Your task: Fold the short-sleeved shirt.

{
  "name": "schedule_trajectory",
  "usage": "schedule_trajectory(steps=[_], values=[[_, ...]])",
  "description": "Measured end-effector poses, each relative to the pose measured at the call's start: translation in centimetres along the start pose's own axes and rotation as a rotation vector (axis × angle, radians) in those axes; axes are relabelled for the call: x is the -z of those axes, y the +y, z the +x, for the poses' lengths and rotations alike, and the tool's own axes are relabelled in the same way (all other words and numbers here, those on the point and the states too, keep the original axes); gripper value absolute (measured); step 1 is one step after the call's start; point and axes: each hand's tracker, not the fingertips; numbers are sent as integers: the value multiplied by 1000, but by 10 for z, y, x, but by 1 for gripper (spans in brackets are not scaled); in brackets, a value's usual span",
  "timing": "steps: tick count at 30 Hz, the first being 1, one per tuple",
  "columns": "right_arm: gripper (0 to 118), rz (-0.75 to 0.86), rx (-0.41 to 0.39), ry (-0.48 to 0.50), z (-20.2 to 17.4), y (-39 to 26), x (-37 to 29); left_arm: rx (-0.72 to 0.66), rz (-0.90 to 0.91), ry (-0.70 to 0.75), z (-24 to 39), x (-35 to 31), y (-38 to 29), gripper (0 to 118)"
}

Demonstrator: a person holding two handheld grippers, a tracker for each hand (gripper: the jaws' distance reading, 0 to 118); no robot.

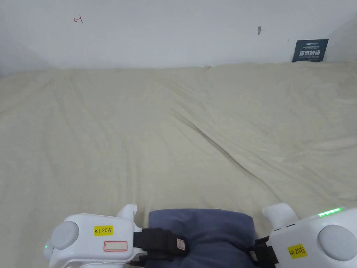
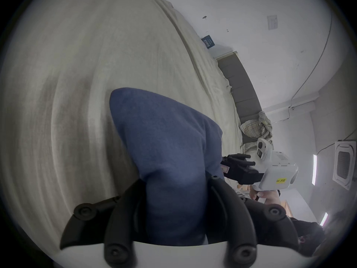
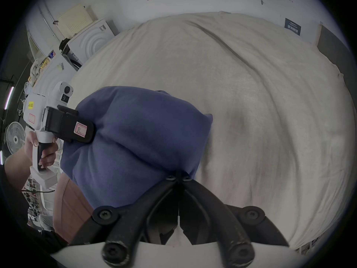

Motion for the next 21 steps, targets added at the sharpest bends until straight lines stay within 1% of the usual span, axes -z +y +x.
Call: schedule_trajectory(steps=[4, 7, 8, 10, 13, 15, 18, 20, 21], values=[[0, 16, -21, -15, -5, -3, -4, 37, 5, 32, 10, -4, 0, 35], [0, 44, -35, -22, -10, -10, -17, 63, 38, 61, 23, -20, -2, 32], [0, 50, -39, -15, -13, -13, -22, 92, 46, 80, 28, -28, -2, 31], [0, 52, -49, -19, -18, -18, -31, 194, 67, 133, 38, -49, 0, 31], [0, 52, -72, -26, -33, -20, -37, 206, 58, 209, 31, -92, 12, 30], [0, 49, -79, -28, -43, -19, -38, 223, 57, 289, 21, -128, 23, 30], [0, 38, -74, 4, -61, -16, -36, 278, 44, 512, 2, -190, 46, 30], [0, 27, -76, 32, -74, -12, -33, 255, 53, 603, -15, -236, 64, 30], [0, 17, -81, 38, -81, -11, -31, 252, 56, 676, -24, -258, 72, 30]])
